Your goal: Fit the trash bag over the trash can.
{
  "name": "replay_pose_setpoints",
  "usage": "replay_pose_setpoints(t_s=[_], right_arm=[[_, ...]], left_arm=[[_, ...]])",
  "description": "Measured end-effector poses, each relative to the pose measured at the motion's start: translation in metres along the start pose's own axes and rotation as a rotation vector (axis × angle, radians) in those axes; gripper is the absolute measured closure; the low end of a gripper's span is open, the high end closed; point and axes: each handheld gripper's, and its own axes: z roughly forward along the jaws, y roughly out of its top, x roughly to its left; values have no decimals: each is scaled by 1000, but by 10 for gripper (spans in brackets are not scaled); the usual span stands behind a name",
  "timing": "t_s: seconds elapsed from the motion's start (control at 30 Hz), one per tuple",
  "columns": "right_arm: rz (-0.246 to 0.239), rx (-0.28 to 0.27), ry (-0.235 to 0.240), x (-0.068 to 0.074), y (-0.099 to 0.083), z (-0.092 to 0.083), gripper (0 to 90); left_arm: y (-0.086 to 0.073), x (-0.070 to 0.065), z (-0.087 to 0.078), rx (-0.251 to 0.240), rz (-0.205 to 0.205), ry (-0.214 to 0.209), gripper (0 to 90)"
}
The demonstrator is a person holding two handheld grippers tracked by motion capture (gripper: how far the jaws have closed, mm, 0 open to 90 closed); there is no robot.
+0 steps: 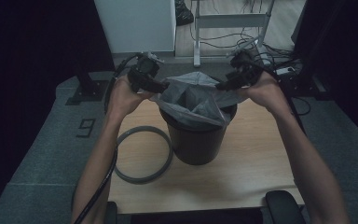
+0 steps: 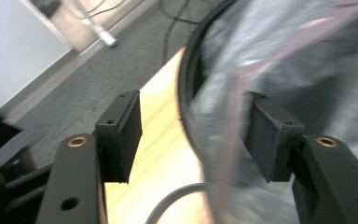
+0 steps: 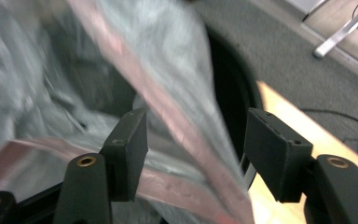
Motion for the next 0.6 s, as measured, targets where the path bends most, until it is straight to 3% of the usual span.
replay_pose_setpoints(t_s=[0.1, 0.2, 0.27, 0.4, 0.47, 0.6], right_arm=[[-21, 41, 7, 4, -21, 8, 387], [-35, 63, -11, 3, -38, 8, 387], [-27, 48, -11, -1, -44, 4, 389], [-16, -18, -30, -5, -40, -7, 388], [-15, -57, -42, -6, -35, -10, 388], [-31, -84, -85, -10, -27, -11, 382]], left_arm=[[-6, 8, 9, -2, -56, 8, 431], [-9, 14, 13, 4, -80, -6, 439], [-9, 15, 13, -4, -79, -39, 436], [-5, 13, 7, -39, -57, -69, 399], [-2, 10, 4, -49, -45, -61, 395], [1, 9, 2, -67, -35, -71, 432]])
